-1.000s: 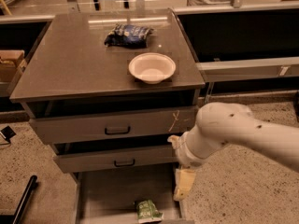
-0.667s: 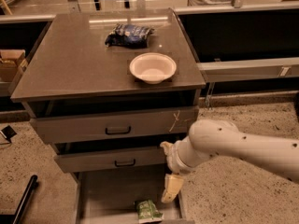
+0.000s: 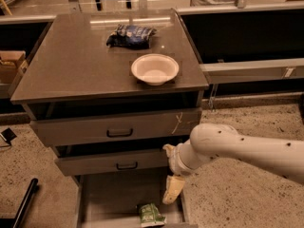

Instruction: Pick green jalapeno chip bag from bottom drawer and place on counter

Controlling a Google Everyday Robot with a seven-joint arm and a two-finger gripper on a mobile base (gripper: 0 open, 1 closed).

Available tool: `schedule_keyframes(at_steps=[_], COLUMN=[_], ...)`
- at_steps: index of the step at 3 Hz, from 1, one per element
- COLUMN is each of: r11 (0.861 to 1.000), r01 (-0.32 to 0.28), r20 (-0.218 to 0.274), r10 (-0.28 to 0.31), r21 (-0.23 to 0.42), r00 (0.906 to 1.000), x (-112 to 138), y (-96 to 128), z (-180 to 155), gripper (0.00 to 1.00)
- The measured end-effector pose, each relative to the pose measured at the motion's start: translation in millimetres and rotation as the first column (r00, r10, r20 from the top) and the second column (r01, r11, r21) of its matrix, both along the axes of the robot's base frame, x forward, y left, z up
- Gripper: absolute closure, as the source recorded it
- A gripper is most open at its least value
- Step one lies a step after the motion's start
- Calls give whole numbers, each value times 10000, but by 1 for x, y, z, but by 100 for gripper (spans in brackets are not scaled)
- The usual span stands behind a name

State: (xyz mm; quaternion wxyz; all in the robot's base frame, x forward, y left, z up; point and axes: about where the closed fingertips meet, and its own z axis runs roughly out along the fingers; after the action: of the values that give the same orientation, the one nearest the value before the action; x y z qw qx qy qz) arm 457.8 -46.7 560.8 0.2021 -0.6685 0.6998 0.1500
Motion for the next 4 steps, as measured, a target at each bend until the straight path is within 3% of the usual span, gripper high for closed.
schedule_keyframes(at_steps=[1, 2, 3, 4], r11=[9935, 9768, 9612, 9520], r01=[-618, -1050, -1253, -983], r20=[-129, -165, -745, -1645], r10=[633, 1100, 1477, 1507], r21=[958, 1864, 2457, 2900], r00=[9979, 9938, 9862, 9748], x=[1, -4, -20, -41], y=[36, 67, 90, 102], z=[-54, -119, -187, -252], gripper=[0, 0, 0, 0])
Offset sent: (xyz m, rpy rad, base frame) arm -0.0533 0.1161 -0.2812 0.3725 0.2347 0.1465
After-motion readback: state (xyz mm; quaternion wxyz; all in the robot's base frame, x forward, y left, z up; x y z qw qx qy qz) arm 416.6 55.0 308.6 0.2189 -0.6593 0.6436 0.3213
